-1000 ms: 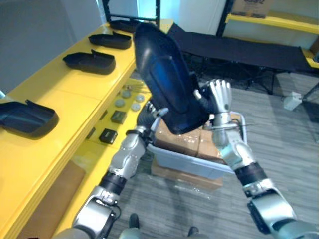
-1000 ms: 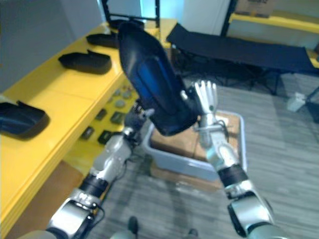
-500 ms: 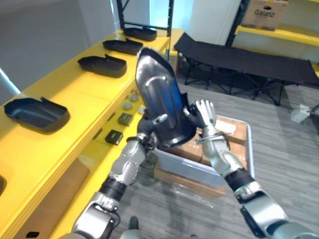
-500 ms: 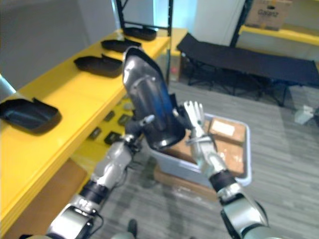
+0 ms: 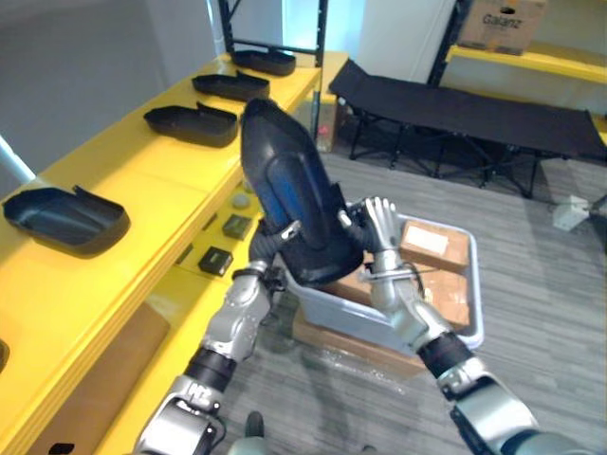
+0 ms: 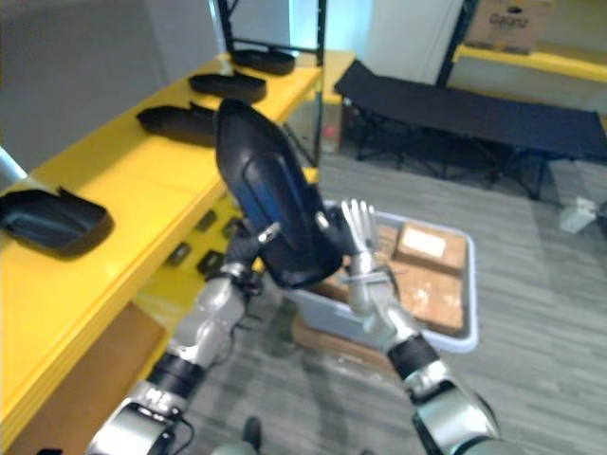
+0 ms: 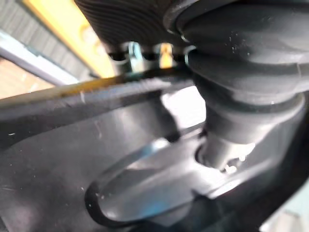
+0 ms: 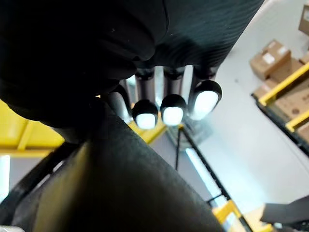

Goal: Walk over and take plastic housings, then place them on the shelf

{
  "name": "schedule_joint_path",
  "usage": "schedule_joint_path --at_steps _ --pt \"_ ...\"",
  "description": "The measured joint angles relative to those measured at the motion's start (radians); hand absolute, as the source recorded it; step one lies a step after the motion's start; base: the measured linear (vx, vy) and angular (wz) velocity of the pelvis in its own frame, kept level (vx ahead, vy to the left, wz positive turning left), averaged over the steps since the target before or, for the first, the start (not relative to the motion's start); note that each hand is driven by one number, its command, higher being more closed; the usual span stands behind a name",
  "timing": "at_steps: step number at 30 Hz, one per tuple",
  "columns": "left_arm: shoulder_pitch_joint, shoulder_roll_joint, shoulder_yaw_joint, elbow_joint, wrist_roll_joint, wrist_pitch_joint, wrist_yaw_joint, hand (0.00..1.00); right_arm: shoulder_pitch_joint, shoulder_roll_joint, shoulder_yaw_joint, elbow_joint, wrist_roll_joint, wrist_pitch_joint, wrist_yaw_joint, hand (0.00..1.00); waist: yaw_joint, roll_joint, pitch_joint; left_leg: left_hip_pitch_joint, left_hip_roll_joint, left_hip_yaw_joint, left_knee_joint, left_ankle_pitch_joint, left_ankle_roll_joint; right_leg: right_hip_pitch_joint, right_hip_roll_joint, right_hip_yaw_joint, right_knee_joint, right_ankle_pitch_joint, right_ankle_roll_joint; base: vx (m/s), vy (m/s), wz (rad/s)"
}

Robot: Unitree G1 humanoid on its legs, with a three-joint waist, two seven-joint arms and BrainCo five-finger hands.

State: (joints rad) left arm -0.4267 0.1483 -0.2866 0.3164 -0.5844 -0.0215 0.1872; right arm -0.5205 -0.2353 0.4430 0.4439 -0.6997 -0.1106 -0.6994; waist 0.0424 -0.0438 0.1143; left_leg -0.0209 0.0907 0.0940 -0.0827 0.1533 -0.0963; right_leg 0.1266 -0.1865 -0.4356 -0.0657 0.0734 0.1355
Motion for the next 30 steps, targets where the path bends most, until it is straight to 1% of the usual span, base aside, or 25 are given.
schedule_joint_path --at_steps 4,7,8,10,12,15,17,18,19,20,21,22,24,25,26,27,29,30 --pt "0.011 -0.002 0.006 -0.003 0.013 -0.020 0.001 1.00 0.003 0.012 0.002 -0.005 0.000 -0.001 -0.006 1.00 0.000 0.000 0.000 0.001 0.000 0.001 0.000 0.000 0.000 0.000 0.000 0.001 0.000 0.001 -0.001 0.00 0.000 0.00" --pt "0.036 -0.001 0.010 -0.027 0.032 -0.025 0.002 1.00 0.012 0.014 0.004 -0.006 0.000 -0.009 -0.006 1.00 0.000 0.000 0.000 0.002 0.001 0.002 0.000 0.000 0.000 0.000 0.000 0.003 0.000 0.001 -0.001 -0.01 0.001 -0.01" --pt "0.039 -0.001 0.009 -0.027 0.036 -0.027 0.002 1.00 0.018 0.016 0.003 -0.006 0.001 -0.013 -0.008 0.00 0.000 0.000 0.000 0.002 0.001 0.002 0.000 0.000 0.000 0.000 0.000 0.003 -0.001 0.001 -0.001 0.00 0.000 0.00" --pt "0.041 -0.001 0.010 -0.027 0.037 -0.029 0.004 1.00 0.022 0.023 0.003 -0.006 0.001 -0.019 -0.015 0.00 0.000 0.000 0.000 0.002 0.001 0.004 0.000 0.000 0.000 -0.001 0.000 0.004 -0.003 0.002 -0.002 0.00 0.000 0.00" --pt "0.041 -0.001 0.022 -0.027 0.036 -0.029 0.007 1.00 0.029 0.025 0.010 -0.017 0.009 -0.057 -0.022 0.00 0.000 0.000 0.000 0.002 0.001 0.006 0.000 0.000 0.000 -0.001 0.000 0.007 -0.007 0.004 -0.003 -0.01 0.000 -0.03" --pt "0.041 0.000 0.033 -0.027 0.039 -0.034 0.010 1.00 0.039 0.026 0.025 -0.046 0.051 -0.079 -0.011 0.00 -0.001 0.000 0.000 0.002 0.000 0.007 0.000 0.000 0.000 0.000 0.000 0.008 -0.009 0.005 -0.002 0.00 -0.001 -0.01" --pt "0.041 0.000 0.032 -0.027 0.089 -0.039 0.048 1.00 0.042 0.027 0.035 -0.045 0.089 -0.083 0.003 0.00 -0.001 -0.001 -0.001 0.002 0.000 0.008 0.000 0.000 0.000 -0.001 0.000 0.008 -0.010 0.006 -0.001 0.00 0.000 0.00" --pt "0.041 0.000 0.032 -0.027 0.150 -0.051 0.077 1.00 0.047 0.027 0.040 -0.045 0.101 -0.088 0.001 0.00 -0.001 -0.002 -0.001 0.002 0.000 0.008 0.000 0.000 0.000 -0.001 0.000 0.008 -0.010 0.006 -0.001 0.00 0.000 0.00" --pt "0.041 0.000 0.038 -0.027 0.226 -0.072 0.111 1.00 0.050 0.026 0.039 -0.045 0.114 -0.098 -0.003 0.00 0.000 -0.002 -0.001 0.002 0.000 0.009 0.000 0.000 0.000 -0.001 0.000 0.008 -0.011 0.006 -0.001 0.00 0.000 0.00" --pt "0.041 0.001 0.047 -0.038 0.318 -0.099 0.149 1.00 0.057 0.025 0.037 -0.049 0.121 -0.120 -0.002 0.00 0.000 -0.002 -0.001 0.002 0.000 0.009 0.000 0.000 0.000 0.000 0.000 0.008 -0.011 0.006 -0.001 0.00 0.000 0.00" --pt "0.041 0.003 0.059 -0.069 0.409 -0.116 0.187 1.00 0.072 0.024 0.027 -0.082 0.144 -0.143 0.000 0.00 0.000 -0.002 -0.001 0.002 0.000 0.009 0.000 0.000 0.000 0.000 0.001 0.008 -0.012 0.006 -0.001 0.00 0.000 0.00" --pt "0.041 0.002 0.074 -0.090 0.449 -0.122 0.202 1.00 0.079 0.024 0.017 -0.106 0.163 -0.161 0.004 0.00 0.000 -0.002 -0.001 0.002 -0.001 0.009 0.000 0.000 0.000 -0.001 0.001 0.007 -0.011 0.007 -0.002 0.00 0.000 0.00" --pt "0.043 -0.003 0.128 -0.184 0.569 -0.157 0.254 1.00 0.100 0.030 -0.038 -0.238 0.236 -0.223 0.039 0.00 -0.005 -0.002 -0.001 0.006 -0.001 0.011 0.000 0.000 0.000 -0.001 -0.001 0.008 -0.004 0.007 -0.002 0.00 0.000 0.00" --pt "0.044 -0.003 0.139 -0.206 0.593 -0.163 0.265 1.00 0.101 0.029 -0.053 -0.269 0.249 -0.237 0.048 0.00 -0.005 -0.002 -0.001 0.008 -0.001 0.013 0.000 0.000 0.000 -0.001 -0.001 0.010 -0.003 0.007 -0.002 0.00 0.000 -0.08" --pt "0.049 -0.002 0.173 -0.255 0.644 -0.185 0.288 1.00 0.106 0.029 -0.103 -0.346 0.314 -0.273 0.084 0.00 -0.003 -0.002 -0.001 0.015 -0.002 0.021 0.000 0.000 0.000 -0.001 -0.003 0.018 0.001 0.007 -0.002 0.00 0.000 -0.11" --pt "0.055 -0.002 0.187 -0.272 0.662 -0.193 0.298 1.00 0.107 0.028 -0.122 -0.373 0.347 -0.286 0.104 0.00 -0.003 -0.002 -0.001 0.019 -0.002 0.024 0.000 0.000 0.000 -0.001 -0.004 0.022 0.003 0.006 -0.002 -0.01 0.006 -0.13" --pt "0.077 -0.003 0.229 -0.311 0.737 -0.202 0.351 1.00 0.118 0.025 -0.201 -0.460 0.487 -0.330 0.187 0.00 -0.009 -0.001 -0.010 0.021 -0.002 0.026 -0.005 -0.001 0.001 -0.001 -0.005 0.024 0.004 0.000 -0.011 -0.04 0.008 -0.05" --pt "0.089 -0.002 0.247 -0.317 0.788 -0.204 0.380 1.00 0.129 0.024 -0.248 -0.505 0.574 -0.353 0.238 0.00 -0.012 -0.002 -0.018 0.021 -0.002 0.028 -0.005 -0.001 0.000 -0.002 -0.005 0.025 0.004 -0.002 -0.013 -0.05 0.004 0.00"
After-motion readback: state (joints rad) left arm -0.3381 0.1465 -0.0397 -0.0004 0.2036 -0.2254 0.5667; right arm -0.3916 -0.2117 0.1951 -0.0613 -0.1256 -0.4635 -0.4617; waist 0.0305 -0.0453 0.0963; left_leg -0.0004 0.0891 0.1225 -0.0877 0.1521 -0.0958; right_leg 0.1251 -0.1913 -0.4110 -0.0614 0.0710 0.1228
